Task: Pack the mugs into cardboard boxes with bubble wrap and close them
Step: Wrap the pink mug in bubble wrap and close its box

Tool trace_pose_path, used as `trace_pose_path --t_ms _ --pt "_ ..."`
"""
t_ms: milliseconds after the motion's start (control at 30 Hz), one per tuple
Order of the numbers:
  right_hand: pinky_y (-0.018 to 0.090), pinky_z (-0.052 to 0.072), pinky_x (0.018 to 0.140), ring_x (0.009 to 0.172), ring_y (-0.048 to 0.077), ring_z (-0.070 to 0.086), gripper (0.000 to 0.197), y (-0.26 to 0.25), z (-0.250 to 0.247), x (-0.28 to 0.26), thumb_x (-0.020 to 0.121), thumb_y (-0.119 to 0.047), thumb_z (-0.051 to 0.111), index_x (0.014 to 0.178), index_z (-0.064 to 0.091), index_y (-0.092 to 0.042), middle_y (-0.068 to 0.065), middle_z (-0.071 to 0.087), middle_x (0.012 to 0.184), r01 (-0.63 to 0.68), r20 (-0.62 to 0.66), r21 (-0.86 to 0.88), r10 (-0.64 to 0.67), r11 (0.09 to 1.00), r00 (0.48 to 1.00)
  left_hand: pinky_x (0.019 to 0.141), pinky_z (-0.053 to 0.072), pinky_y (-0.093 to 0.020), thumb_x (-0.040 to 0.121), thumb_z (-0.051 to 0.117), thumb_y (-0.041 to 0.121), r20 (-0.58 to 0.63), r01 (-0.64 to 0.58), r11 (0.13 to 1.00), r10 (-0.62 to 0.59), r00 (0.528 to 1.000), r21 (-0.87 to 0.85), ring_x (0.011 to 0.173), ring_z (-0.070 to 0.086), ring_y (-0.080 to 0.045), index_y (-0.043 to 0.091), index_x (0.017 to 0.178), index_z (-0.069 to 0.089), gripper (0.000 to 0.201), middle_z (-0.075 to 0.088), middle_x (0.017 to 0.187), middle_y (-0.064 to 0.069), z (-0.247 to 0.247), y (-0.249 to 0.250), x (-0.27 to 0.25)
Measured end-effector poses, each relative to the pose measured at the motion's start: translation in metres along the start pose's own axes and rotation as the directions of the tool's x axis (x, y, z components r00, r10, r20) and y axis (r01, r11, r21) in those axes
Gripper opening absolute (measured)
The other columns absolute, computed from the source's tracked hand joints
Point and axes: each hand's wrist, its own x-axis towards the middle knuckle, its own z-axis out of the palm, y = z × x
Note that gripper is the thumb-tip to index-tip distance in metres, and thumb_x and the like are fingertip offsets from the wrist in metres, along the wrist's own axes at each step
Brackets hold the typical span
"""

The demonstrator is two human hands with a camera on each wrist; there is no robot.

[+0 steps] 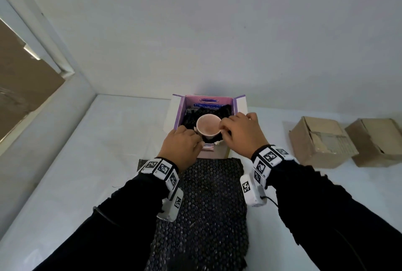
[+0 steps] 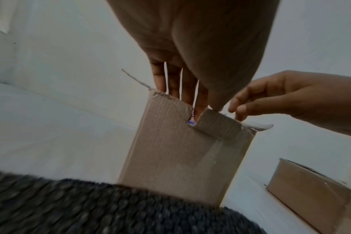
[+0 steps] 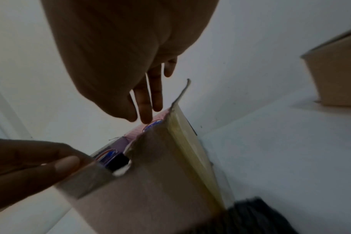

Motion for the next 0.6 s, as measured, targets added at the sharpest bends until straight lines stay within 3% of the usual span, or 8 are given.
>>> trace_pose_path --t_ms 133,233,267,333,433,500,600 --pt "0.036 0.039 0.071 0.075 0.019 0.055 0.01 -0.017 0.007 -0.051 0.087 -0.026 0.052 0.09 0.06 -0.023 -0.007 0.063 0.078 -0.063 -0.103 0.203 0.085 0.977 0.991 0.073 0.046 -0.036 0.085 0.044 0.038 -0.2 -0.045 0.996 0.028 0.979 -0.079 0.095 0.053 -0.022 0.021 0.101 0.066 0.032 0.061 0.104 0.002 0.004 -0.002 -0.038" --pt "0.035 0.043 0.067 0.075 0.023 0.058 0.009 -0.026 0.03 -0.089 0.085 -0.024 0.056 0.09 0.062 -0.021 -0.002 0.063 0.079 -0.2 -0.004 0.271 0.209 0.942 0.978 0.071 0.041 -0.035 0.084 0.042 0.031 -0.185 0.014 0.998 -0.026 0.982 -0.067 0.085 0.057 -0.021 0.023 0.098 0.063 0.026 0.059 0.097 0.004 0.011 -0.002 -0.063" --pt "0.036 0.045 0.07 0.08 0.024 0.06 0.01 -0.029 0.039 -0.1 0.085 -0.026 0.057 0.092 0.062 -0.021 -0.001 0.063 0.084 -0.252 0.058 0.262 0.246 0.931 0.968 0.072 0.039 -0.035 0.084 0.041 0.03 -0.116 0.055 0.996 -0.062 0.991 -0.066 0.083 0.059 -0.021 0.024 0.095 0.062 0.025 0.06 0.094 0.004 0.014 -0.001 -0.07" --pt "0.038 0.046 0.079 0.098 0.026 0.057 0.025 -0.038 0.055 -0.117 0.087 -0.036 0.057 0.107 0.061 -0.022 0.002 0.061 0.104 -0.347 0.183 0.151 0.319 0.926 0.93 0.082 0.038 -0.036 0.087 0.044 0.034 0.128 0.137 0.99 -0.133 0.983 -0.028 0.095 0.061 -0.022 0.027 0.101 0.061 0.023 0.062 0.103 0.004 0.021 0.003 -0.084" --pt "0.043 0.041 0.096 0.122 0.029 0.045 0.066 -0.054 0.072 -0.128 0.09 -0.054 0.05 0.143 0.035 -0.017 0.009 0.047 0.137 -0.51 0.364 -0.04 0.488 0.859 0.793 0.097 0.042 -0.042 0.088 0.052 0.051 0.496 0.157 0.987 -0.144 0.856 0.016 0.12 0.049 -0.025 0.031 0.128 0.05 0.045 0.049 0.131 0.0 0.036 0.005 -0.105" --pt "0.044 0.04 0.098 0.126 0.03 0.042 0.075 -0.063 0.079 -0.13 0.091 -0.055 0.048 0.148 0.023 -0.013 0.012 0.042 0.141 -0.622 0.367 -0.05 0.593 0.782 0.717 0.101 0.042 -0.046 0.084 0.058 0.055 0.593 0.139 0.99 -0.102 0.798 -0.016 0.129 0.038 -0.028 0.031 0.139 0.039 0.063 0.036 0.142 -0.002 0.043 0.007 -0.116" --pt "0.043 0.04 0.097 0.126 0.031 0.041 0.068 -0.066 0.085 -0.129 0.093 -0.044 0.052 0.147 0.024 -0.012 0.014 0.043 0.139 -0.756 0.334 0.011 0.71 0.655 0.62 0.102 0.043 -0.046 0.078 0.067 0.056 0.602 0.123 0.992 -0.09 0.793 -0.014 0.134 0.028 -0.028 0.031 0.144 0.03 0.08 0.026 0.148 -0.002 0.048 0.008 -0.127"
